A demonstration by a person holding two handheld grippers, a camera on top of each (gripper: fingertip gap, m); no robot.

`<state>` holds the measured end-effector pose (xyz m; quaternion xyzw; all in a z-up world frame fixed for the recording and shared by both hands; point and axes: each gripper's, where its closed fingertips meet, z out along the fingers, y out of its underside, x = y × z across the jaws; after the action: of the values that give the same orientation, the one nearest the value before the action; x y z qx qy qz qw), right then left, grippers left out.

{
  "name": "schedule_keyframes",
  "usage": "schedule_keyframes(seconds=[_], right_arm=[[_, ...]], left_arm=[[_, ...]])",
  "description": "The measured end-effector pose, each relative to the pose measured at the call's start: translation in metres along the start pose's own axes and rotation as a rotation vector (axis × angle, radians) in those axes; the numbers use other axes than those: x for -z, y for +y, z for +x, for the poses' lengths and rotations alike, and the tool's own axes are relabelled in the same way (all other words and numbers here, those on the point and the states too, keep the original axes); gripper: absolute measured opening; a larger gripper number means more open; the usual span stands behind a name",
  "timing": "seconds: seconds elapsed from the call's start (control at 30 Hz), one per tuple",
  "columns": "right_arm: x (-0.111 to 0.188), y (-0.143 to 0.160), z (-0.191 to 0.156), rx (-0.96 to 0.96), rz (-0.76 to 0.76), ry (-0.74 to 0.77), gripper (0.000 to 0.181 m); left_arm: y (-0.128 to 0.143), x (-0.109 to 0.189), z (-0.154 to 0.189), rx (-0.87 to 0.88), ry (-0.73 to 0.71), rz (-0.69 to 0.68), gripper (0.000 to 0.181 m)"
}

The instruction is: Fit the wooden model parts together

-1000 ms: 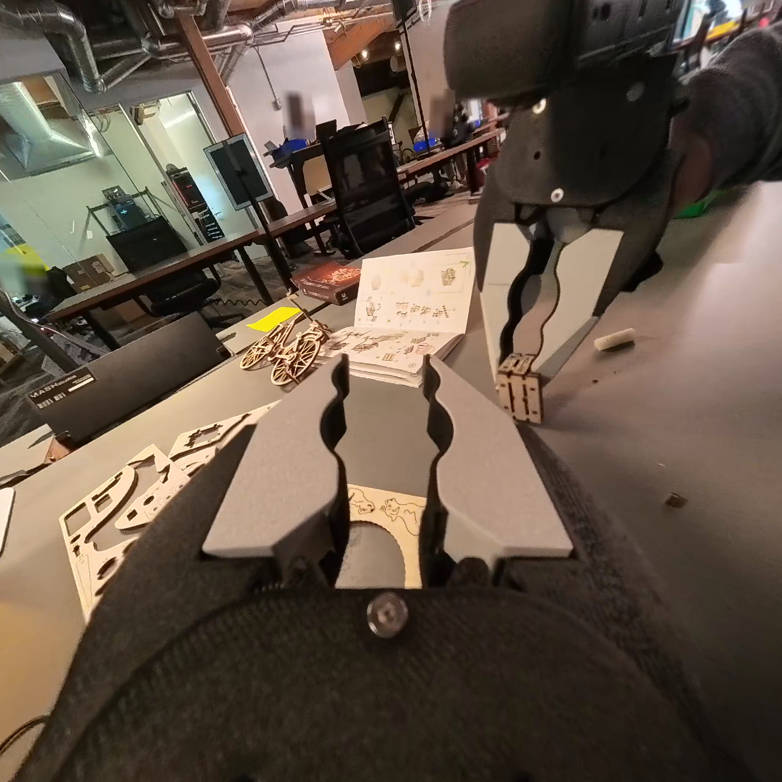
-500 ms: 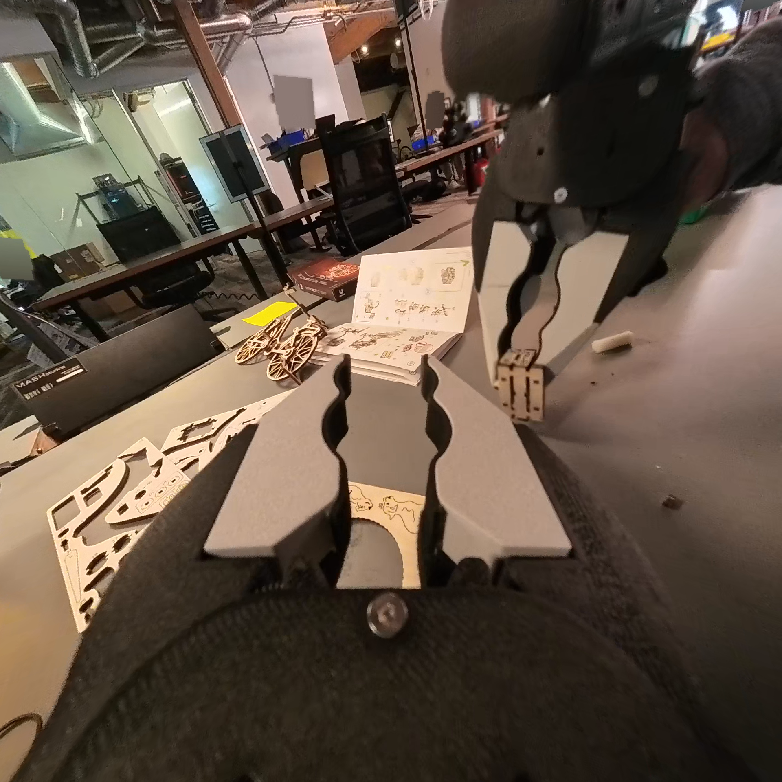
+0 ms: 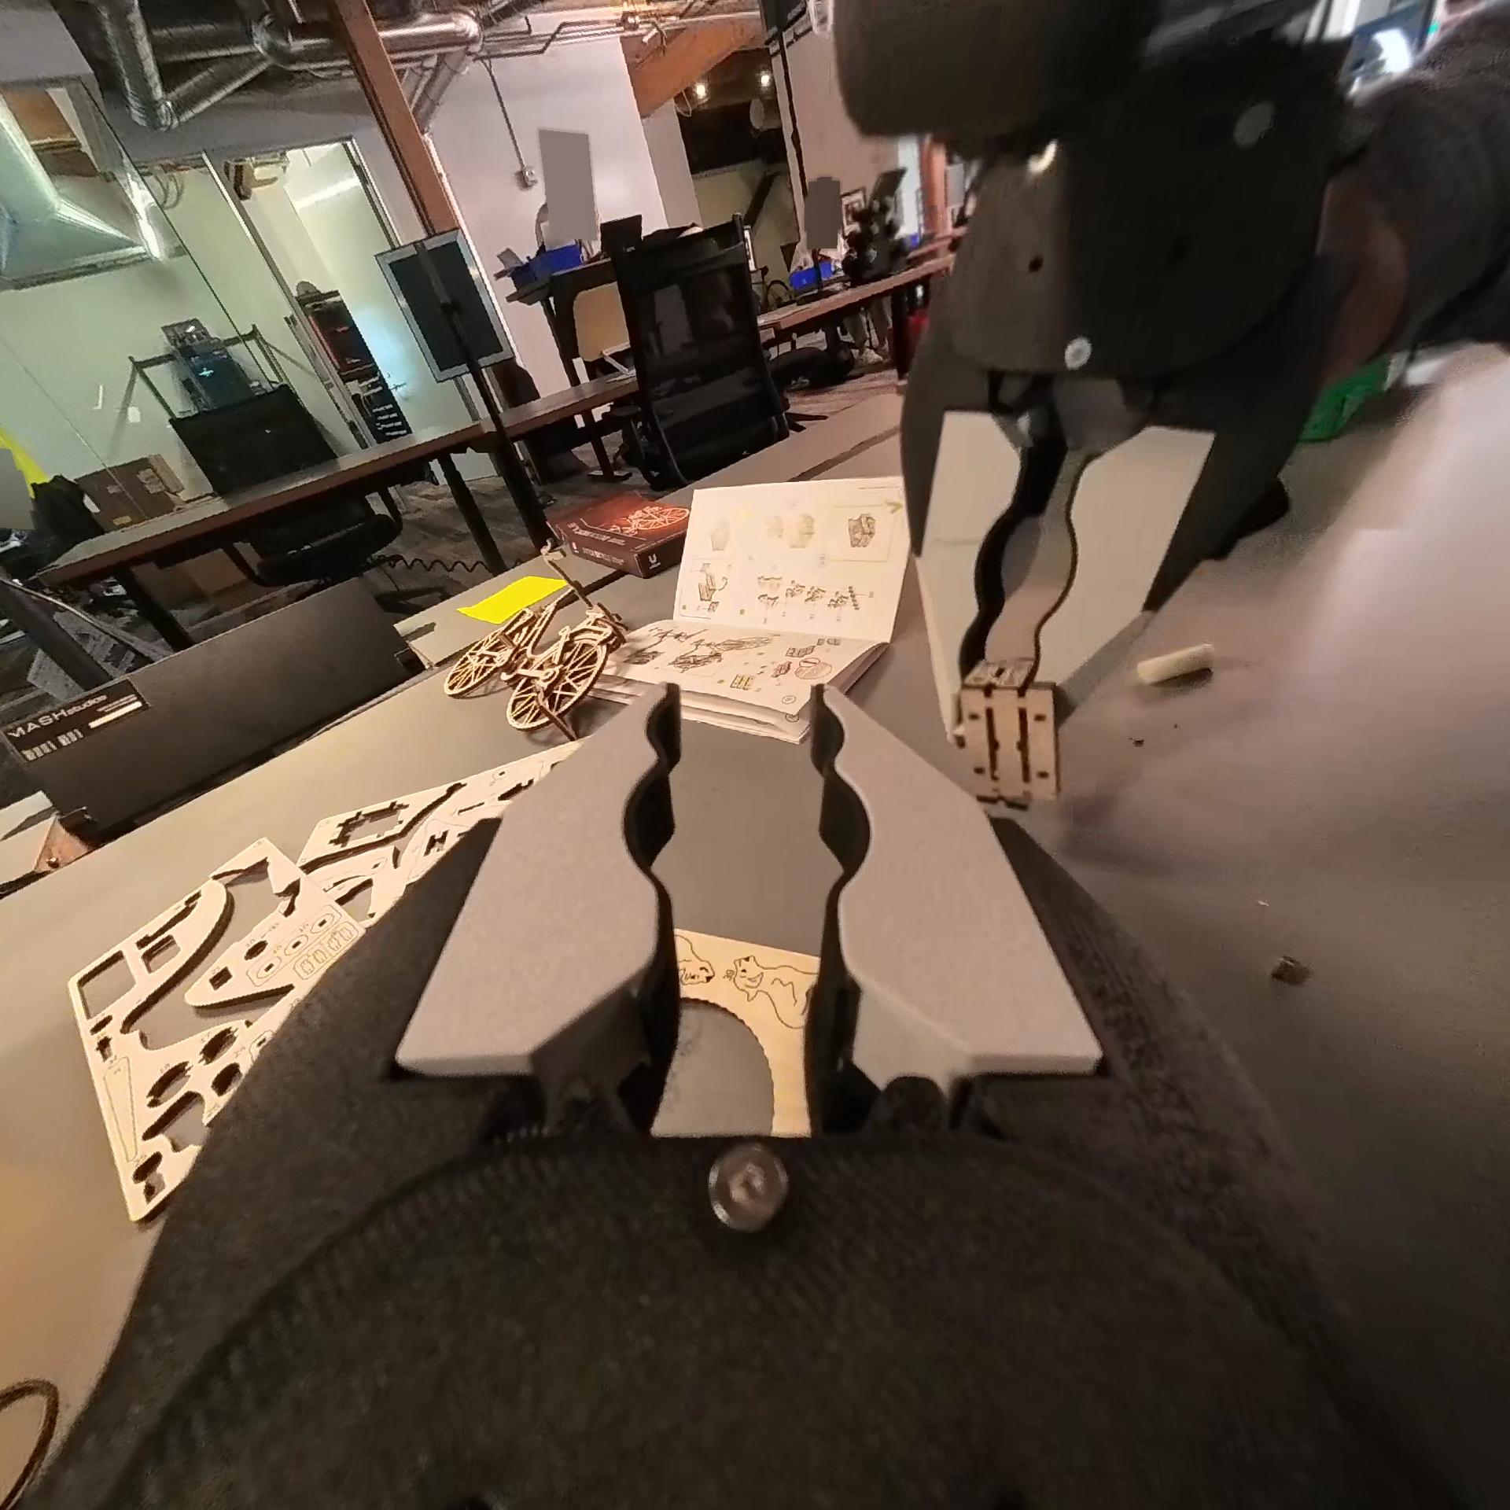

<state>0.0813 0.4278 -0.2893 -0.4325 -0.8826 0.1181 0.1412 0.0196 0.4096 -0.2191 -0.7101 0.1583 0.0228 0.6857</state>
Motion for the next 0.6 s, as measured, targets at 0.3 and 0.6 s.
schedule_keyframes(seconds=[0.3,0.6], right_arm=[[-0.002,-0.003,-0.008,0.044,-0.045,-0.005,0.012],[-0.005,0.000,-0.023,-0.003,0.016,-0.153,0.040]], left_arm=[[0.000,0.000,0.003,0.007,0.020,0.002,0.029],[0.000,0.000,0.002,0.016,0.018,0.003,0.029]])
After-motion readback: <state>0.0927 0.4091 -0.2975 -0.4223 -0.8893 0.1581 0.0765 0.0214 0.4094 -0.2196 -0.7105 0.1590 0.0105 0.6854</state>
